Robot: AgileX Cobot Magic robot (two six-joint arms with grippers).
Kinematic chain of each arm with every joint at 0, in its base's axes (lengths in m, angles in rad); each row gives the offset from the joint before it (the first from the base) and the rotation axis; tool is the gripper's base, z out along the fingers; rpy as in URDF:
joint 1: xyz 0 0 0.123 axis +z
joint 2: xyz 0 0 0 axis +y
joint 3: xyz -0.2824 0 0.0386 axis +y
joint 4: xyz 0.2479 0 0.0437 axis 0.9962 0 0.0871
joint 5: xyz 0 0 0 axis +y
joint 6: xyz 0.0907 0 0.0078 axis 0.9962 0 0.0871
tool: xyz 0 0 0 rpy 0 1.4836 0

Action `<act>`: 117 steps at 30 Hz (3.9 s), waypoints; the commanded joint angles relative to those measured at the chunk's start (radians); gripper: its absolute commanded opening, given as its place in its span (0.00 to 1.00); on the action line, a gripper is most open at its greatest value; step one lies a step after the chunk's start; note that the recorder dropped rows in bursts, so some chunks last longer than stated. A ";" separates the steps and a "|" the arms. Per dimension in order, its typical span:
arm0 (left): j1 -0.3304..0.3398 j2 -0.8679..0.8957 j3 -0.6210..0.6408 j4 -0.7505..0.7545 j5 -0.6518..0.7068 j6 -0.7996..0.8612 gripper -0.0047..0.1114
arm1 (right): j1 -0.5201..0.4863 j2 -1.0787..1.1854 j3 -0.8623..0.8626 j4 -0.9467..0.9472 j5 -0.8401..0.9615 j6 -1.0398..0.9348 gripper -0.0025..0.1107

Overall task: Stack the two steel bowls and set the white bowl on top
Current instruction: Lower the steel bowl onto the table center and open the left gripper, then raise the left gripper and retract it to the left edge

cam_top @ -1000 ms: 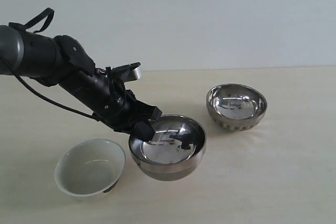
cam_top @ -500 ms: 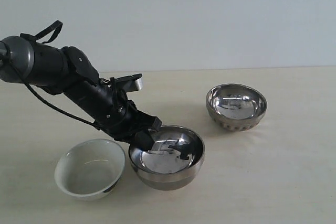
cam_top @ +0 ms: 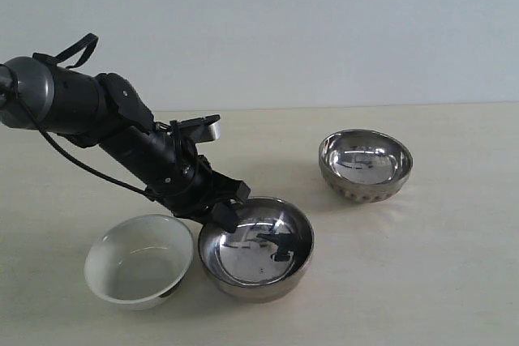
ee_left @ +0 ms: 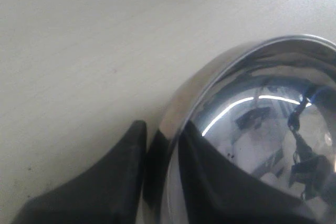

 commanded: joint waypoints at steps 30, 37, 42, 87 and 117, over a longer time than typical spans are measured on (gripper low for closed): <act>-0.002 -0.072 -0.005 -0.012 0.020 -0.014 0.31 | -0.007 0.002 0.000 -0.006 -0.007 -0.003 0.02; -0.002 -0.132 -0.005 0.020 0.020 -0.014 0.31 | -0.007 0.002 0.000 -0.006 -0.007 -0.003 0.02; -0.002 -0.176 -0.005 0.026 0.020 -0.014 0.31 | -0.007 0.002 0.000 -0.006 -0.007 -0.003 0.02; -0.002 -0.344 0.142 0.045 0.042 -0.021 0.31 | -0.007 0.002 0.000 -0.006 -0.007 -0.003 0.02; -0.002 -1.310 0.829 -0.128 -0.187 0.024 0.31 | -0.007 0.002 0.000 -0.006 -0.007 -0.003 0.02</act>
